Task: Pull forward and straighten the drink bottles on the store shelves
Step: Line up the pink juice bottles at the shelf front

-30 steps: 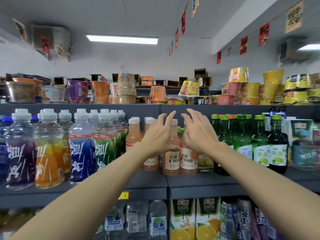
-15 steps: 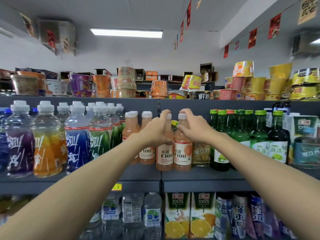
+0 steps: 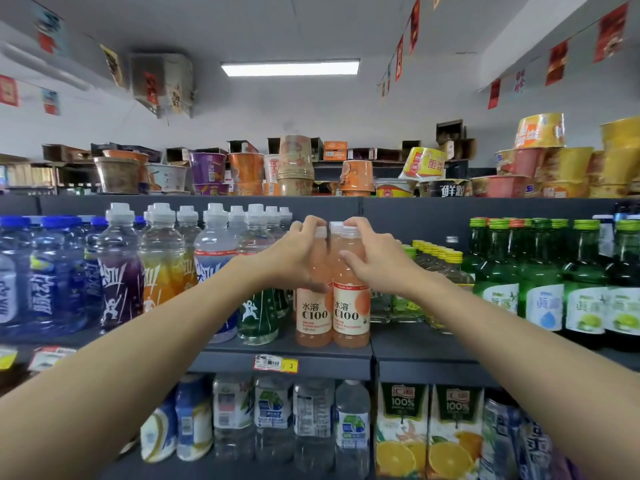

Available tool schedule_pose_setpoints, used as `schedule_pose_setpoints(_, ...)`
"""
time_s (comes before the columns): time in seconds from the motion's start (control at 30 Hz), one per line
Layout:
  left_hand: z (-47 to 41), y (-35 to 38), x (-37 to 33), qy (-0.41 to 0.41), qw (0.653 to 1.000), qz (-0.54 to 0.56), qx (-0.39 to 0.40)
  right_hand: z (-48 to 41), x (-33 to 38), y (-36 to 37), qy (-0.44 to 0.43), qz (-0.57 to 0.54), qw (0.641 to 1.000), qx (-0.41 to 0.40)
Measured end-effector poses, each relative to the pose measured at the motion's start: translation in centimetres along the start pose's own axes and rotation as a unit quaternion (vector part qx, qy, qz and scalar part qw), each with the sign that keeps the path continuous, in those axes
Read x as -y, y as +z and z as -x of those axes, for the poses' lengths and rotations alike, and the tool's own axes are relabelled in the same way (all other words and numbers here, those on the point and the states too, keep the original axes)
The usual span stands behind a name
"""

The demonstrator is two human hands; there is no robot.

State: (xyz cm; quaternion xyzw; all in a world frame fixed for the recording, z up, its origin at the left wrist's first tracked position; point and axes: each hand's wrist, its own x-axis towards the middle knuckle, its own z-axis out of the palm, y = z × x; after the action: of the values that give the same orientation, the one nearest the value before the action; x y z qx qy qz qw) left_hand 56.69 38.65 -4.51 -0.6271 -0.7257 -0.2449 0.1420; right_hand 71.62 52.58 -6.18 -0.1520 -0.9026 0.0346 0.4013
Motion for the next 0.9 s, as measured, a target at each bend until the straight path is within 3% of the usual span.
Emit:
schedule_pose_setpoints(0.37, 1.0, -0.5, 1.0, 0.03, 0.999, 0.011, -0.007, 1.0, 1.1, 0.3, 0.0, -0.027, 0.999, -0.023)
schedule_pose_setpoints(0.57, 3.5, 2.7, 1.5, 0.024, 0.989, 0.112, -0.089, 2.7, 0.7, 1.8, 0.064, -0.086, 0.993, -0.046)
schedule_pose_setpoints(0.73, 7.4, 8.3, 2.0, 0.037, 0.978, 0.159, -0.133, 7.2, 0.3, 4.6, 0.051, -0.139, 0.989, 0.017)
schedule_pose_setpoints(0.9, 7.9, 9.2, 3.0, 0.011, 0.98, 0.173, -0.093, 9.3, -1.3, 5.7, 0.083, -0.09, 0.988, 0.095)
